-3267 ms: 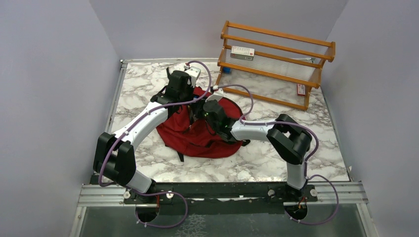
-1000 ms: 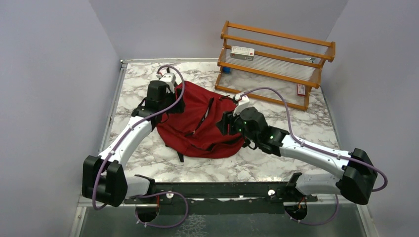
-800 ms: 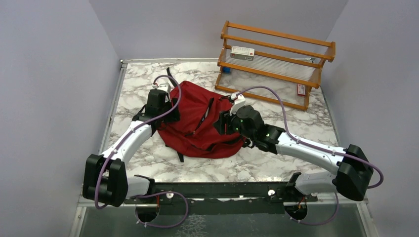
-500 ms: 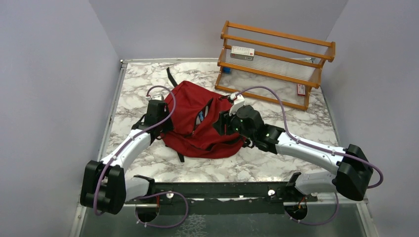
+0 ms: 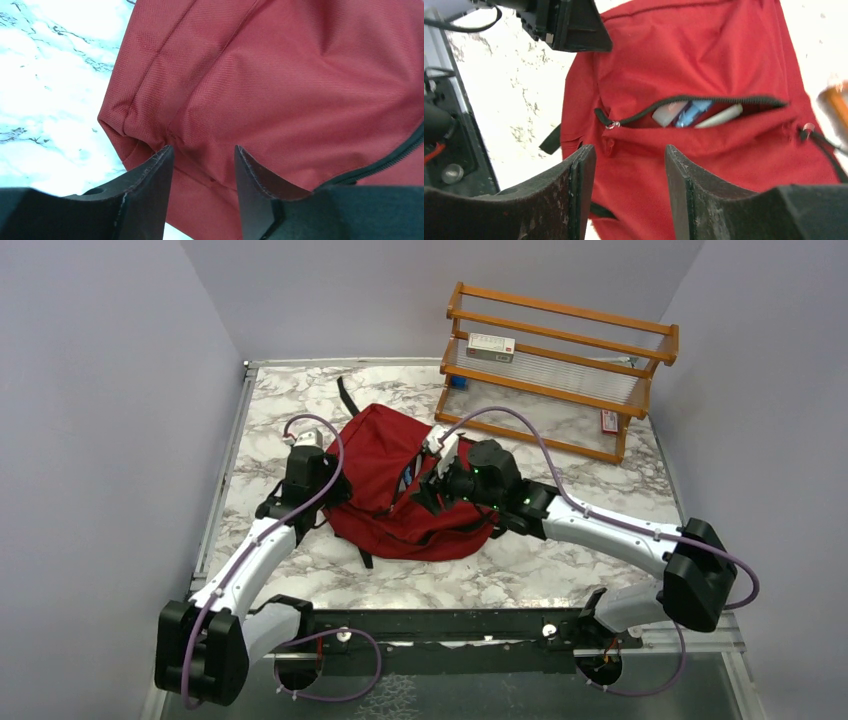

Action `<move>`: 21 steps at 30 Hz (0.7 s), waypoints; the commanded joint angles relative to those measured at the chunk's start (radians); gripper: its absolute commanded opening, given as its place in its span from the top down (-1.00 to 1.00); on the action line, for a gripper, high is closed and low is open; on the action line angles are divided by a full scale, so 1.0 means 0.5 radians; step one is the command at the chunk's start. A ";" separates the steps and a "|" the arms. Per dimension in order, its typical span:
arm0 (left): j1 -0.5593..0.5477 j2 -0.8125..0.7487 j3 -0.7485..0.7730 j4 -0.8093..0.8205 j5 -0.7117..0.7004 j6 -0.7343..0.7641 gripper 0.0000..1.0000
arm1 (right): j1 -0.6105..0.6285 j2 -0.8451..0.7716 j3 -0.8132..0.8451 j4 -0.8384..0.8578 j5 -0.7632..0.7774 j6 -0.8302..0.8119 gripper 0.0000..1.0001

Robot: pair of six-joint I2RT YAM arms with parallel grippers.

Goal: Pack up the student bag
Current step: Zip the student bag at the center of the board.

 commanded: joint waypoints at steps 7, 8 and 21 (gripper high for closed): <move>0.028 -0.274 0.037 -0.104 0.029 0.077 -0.14 | 0.228 0.215 0.001 0.282 -0.443 -1.647 0.05; 0.028 -0.295 0.038 -0.116 0.004 0.106 -0.14 | 0.237 0.241 0.004 0.254 -0.483 -1.746 0.07; 0.029 -0.447 0.063 -0.173 -0.154 0.204 -0.14 | 0.391 0.705 0.363 -0.094 -0.387 -2.344 0.18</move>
